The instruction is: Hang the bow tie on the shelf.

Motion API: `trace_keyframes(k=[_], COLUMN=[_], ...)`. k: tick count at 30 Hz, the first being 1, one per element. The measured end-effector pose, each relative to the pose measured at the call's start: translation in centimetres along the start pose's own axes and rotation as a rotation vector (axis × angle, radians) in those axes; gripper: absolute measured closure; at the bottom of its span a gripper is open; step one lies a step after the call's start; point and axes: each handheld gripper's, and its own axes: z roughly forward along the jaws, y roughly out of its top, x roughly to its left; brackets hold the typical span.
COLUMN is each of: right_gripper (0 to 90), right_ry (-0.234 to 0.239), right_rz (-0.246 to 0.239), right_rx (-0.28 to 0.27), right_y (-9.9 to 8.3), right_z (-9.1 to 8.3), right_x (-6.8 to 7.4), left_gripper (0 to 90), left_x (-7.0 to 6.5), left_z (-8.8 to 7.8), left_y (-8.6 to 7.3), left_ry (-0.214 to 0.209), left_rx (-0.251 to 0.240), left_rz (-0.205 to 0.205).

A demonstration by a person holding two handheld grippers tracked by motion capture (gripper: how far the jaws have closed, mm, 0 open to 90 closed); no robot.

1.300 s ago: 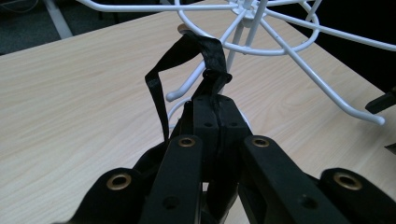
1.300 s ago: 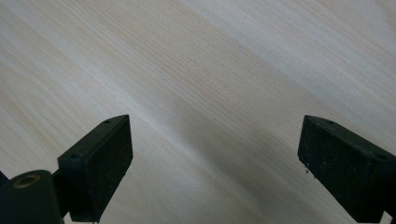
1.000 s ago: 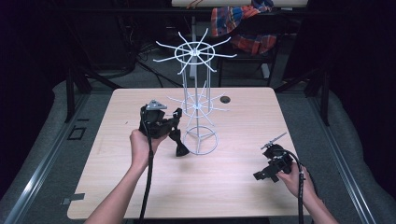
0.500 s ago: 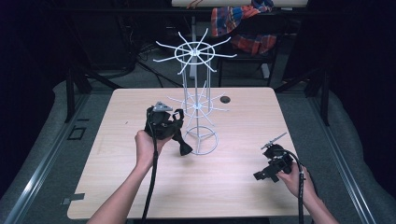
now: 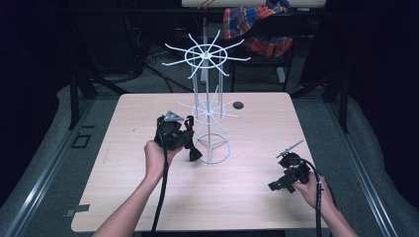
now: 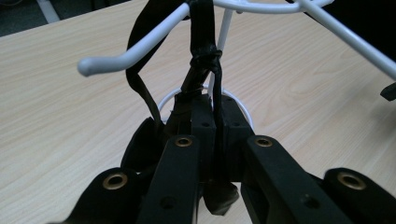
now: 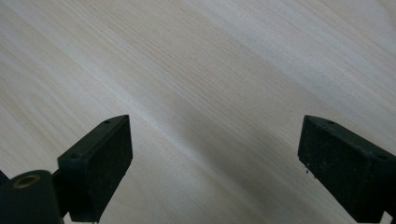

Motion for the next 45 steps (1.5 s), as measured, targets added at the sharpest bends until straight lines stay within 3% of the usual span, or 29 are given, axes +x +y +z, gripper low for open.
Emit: trace_keyframes(k=[2,3,4,5,8,10,13,20,25,28,29,31,35,45], right_gripper=[9.7,9.7,9.8,9.7,9.8,9.7,9.7,9.7,9.7,9.7,9.7,9.7,9.7,9.7], right_ry=[0.0,-0.005,-0.002,-0.012,0.001,-0.008,-0.006,-0.012,-0.001,-0.002,-0.016,-0.013,-0.009,-0.004], right_rz=[-0.004,0.021,-0.03,-0.046,0.008,-0.007,0.016,-0.004,-0.002,0.002,0.015,-0.013,-0.001,0.007], right_rx=[0.007,-0.028,0.03,0.05,-0.012,0.008,-0.021,0.003,-0.001,-0.001,-0.023,0.011,-0.001,-0.008], right_y=[0.0,-0.1,0.2,0.2,0.0,0.0,-0.1,0.0,0.0,0.0,-0.1,0.0,0.0,0.0], right_z=[0.0,0.2,-0.2,-0.3,0.1,-0.1,0.1,-0.1,0.0,-0.1,0.0,-0.2,-0.1,0.1], right_x=[0.0,0.1,-0.1,-0.2,0.1,0.0,0.1,0.0,0.1,0.1,0.2,-0.1,0.1,0.1], left_gripper=[84.0,82.7,81.0,79.3,73.1,68.7,59.5,35.6,24.3,19.6,18.5,15.7,14.2,3.0], left_x=[0.0,0.0,0.0,0.1,0.2,0.3,0.4,0.5,0.6,0.8,0.8,1.1,1.5,3.1], left_z=[0.0,-0.1,-0.1,-0.2,-0.5,-0.7,-1.1,-1.8,-2.4,-3.1,-3.3,-3.7,-4.7,-7.0], left_y=[0.0,-0.1,-0.1,-0.1,-0.1,-0.2,-0.3,-0.7,-1.0,-1.2,-1.2,-1.3,-1.6,-3.6], left_ry=[-0.003,0.0,0.001,-0.002,-0.005,-0.011,-0.007,-0.003,-0.001,0.003,0.004,0.008,0.019,0.056], left_rx=[0.002,-0.006,-0.011,-0.012,-0.015,-0.016,-0.012,0.011,0.02,0.021,0.021,0.026,0.034,0.093], left_rz=[-0.002,-0.006,-0.008,-0.006,-0.014,-0.02,-0.025,-0.032,-0.029,-0.03,-0.032,-0.032,-0.033,-0.054])
